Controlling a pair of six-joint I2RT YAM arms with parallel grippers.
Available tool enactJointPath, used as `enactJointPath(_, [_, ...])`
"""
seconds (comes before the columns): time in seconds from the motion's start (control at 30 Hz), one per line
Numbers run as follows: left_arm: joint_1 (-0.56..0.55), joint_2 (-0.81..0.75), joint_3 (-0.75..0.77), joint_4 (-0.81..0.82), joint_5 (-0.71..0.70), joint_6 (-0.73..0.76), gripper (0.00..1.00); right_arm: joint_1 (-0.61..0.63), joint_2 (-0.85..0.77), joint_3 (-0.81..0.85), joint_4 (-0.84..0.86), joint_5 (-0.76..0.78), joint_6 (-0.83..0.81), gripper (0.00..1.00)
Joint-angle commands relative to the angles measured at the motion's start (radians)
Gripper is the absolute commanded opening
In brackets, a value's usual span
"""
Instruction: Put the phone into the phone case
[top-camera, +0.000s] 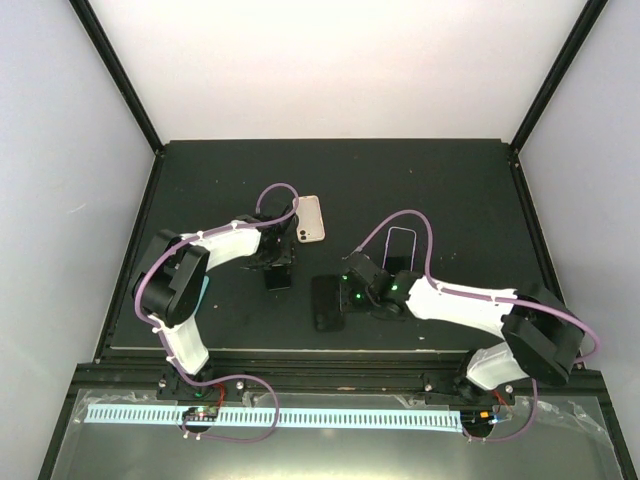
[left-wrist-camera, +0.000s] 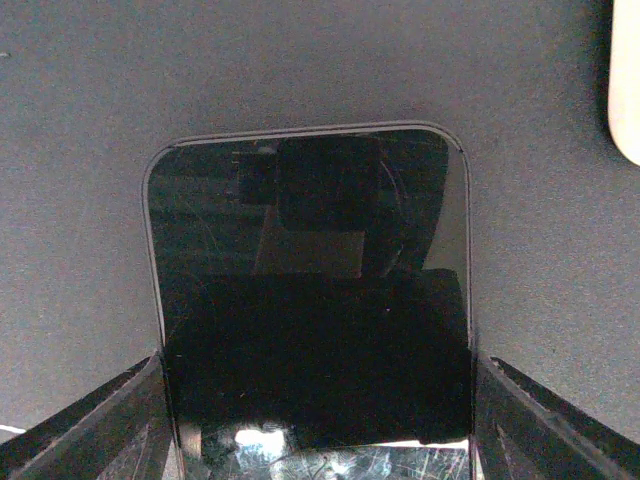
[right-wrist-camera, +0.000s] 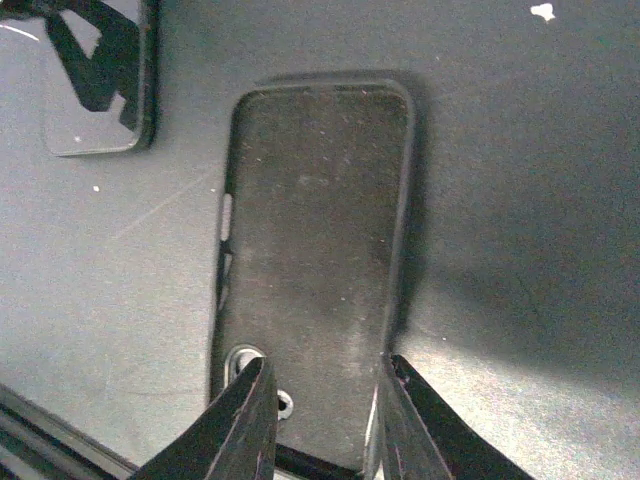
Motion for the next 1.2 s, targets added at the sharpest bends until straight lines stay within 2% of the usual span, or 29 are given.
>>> enactJointPath(0.0, [-0.011,0.034,-0.023,0.008,0.050,-0.012,0.75,0.007,-0.053,-0.028,0.039,0.026,-0.036,0.30])
enactJointPath(0.1, [-0.014,0.009,-0.033,0.008,0.056,-0.012,0.70,0.006,-0.092,-0.038,0.045,0.037,-0.049,0.30])
enactJointPath(0.33, [-0.028,-0.098,-0.051,0.005,0.100,-0.006,0.65,0.006,-0.198,-0.084,0.073,0.083,-0.063,0.31])
enactJointPath(0.53, [-0.067,-0.187,-0.070,0.013,0.168,-0.033,0.62,0.004,-0.282,-0.145,0.102,0.107,-0.064,0.37])
enactJointPath(0.67, [-0.096,-0.258,-0.097,0.049,0.227,-0.073,0.62,0.006,-0.331,-0.197,0.185,0.020,-0.073,0.40])
enactJointPath(0.83, [-0.130,-0.316,-0.141,0.119,0.315,-0.134,0.62,0.005,-0.336,-0.230,0.327,-0.133,-0.006,0.42])
enactJointPath(1.03, [-0.169,-0.358,-0.253,0.277,0.427,-0.240,0.61,0.005,-0.300,-0.259,0.441,-0.172,0.094,0.42])
enactJointPath(1.17, [-0.198,-0.368,-0.292,0.330,0.428,-0.277,0.61,0.005,-0.236,-0.268,0.493,-0.212,0.134,0.45])
